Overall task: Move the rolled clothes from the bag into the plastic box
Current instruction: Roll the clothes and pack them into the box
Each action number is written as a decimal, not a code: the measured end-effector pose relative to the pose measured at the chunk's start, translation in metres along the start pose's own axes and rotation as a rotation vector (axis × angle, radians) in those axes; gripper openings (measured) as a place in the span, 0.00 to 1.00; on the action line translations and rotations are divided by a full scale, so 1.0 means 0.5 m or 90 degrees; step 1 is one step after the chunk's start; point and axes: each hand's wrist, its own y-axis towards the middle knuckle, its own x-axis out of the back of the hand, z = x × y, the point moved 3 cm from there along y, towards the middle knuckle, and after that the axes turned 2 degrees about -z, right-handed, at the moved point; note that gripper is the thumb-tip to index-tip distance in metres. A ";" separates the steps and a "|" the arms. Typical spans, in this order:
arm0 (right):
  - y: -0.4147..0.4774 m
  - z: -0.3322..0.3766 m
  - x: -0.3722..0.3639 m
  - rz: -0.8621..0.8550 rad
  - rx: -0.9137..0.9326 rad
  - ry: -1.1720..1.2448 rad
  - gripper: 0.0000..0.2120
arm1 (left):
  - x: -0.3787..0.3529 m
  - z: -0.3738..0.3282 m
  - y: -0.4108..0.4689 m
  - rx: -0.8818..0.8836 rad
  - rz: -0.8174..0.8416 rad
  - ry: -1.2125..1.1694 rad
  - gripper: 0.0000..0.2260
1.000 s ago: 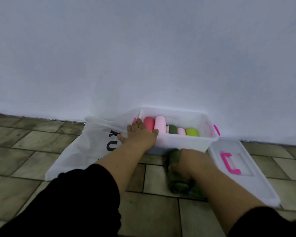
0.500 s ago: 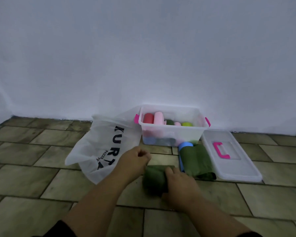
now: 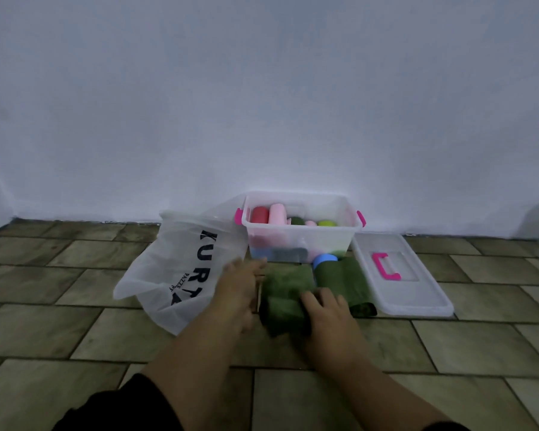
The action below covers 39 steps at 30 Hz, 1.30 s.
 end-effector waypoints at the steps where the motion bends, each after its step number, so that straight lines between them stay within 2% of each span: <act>1: -0.007 -0.002 -0.009 0.017 0.008 -0.006 0.25 | 0.009 -0.024 0.006 -0.105 -0.060 0.058 0.16; 2: -0.014 -0.004 -0.018 0.037 0.012 -0.006 0.25 | 0.013 -0.045 0.008 -0.196 -0.079 0.118 0.14; 3: -0.020 -0.004 -0.027 0.055 0.015 -0.007 0.26 | 0.008 -0.056 0.007 -0.245 -0.040 0.166 0.11; 4: -0.025 -0.005 -0.033 0.064 0.018 -0.007 0.28 | -0.004 -0.057 0.003 -0.249 0.042 0.213 0.08; 6: -0.030 -0.007 -0.036 0.065 0.017 0.012 0.30 | -0.031 -0.022 -0.002 -0.169 0.215 0.358 0.09; 8: -0.036 -0.008 -0.034 0.054 0.013 0.028 0.31 | -0.036 0.028 0.004 -0.116 0.291 0.513 0.14; 10: -0.044 -0.006 -0.035 0.041 -0.003 0.043 0.31 | -0.023 0.062 0.022 -0.085 0.261 0.560 0.17; 12: -0.046 0.002 -0.036 0.043 -0.048 0.063 0.31 | -0.008 0.079 0.038 -0.035 0.229 0.546 0.23; 14: -0.041 0.014 -0.038 0.055 -0.084 0.054 0.33 | -0.005 0.081 0.046 -0.008 0.234 0.562 0.28; 18: -0.016 0.041 -0.048 0.157 -0.092 0.027 0.42 | -0.014 0.072 0.060 -0.002 0.243 0.649 0.30; 20: -0.012 0.047 -0.047 0.183 -0.089 0.028 0.40 | -0.012 0.074 0.067 0.012 0.255 0.660 0.29; 23: -0.033 0.045 -0.038 0.188 -0.023 0.021 0.36 | -0.008 0.083 0.069 0.013 0.265 0.702 0.31; 26: -0.071 0.028 -0.031 0.208 0.048 0.003 0.33 | -0.013 0.089 0.072 -0.043 0.265 0.821 0.32; 29: -0.090 0.014 -0.021 0.201 0.075 -0.004 0.33 | -0.020 0.097 0.078 -0.145 0.309 1.008 0.25; 32: -0.090 0.015 -0.018 0.196 0.083 -0.004 0.35 | -0.022 0.109 0.084 -0.207 0.367 1.114 0.31; 36: -0.079 0.017 -0.026 0.181 0.062 0.002 0.33 | -0.023 0.106 0.093 -0.302 0.276 1.162 0.34; 39: -0.073 0.018 -0.032 0.169 0.054 -0.001 0.32 | -0.045 0.093 0.082 -0.414 0.195 1.126 0.29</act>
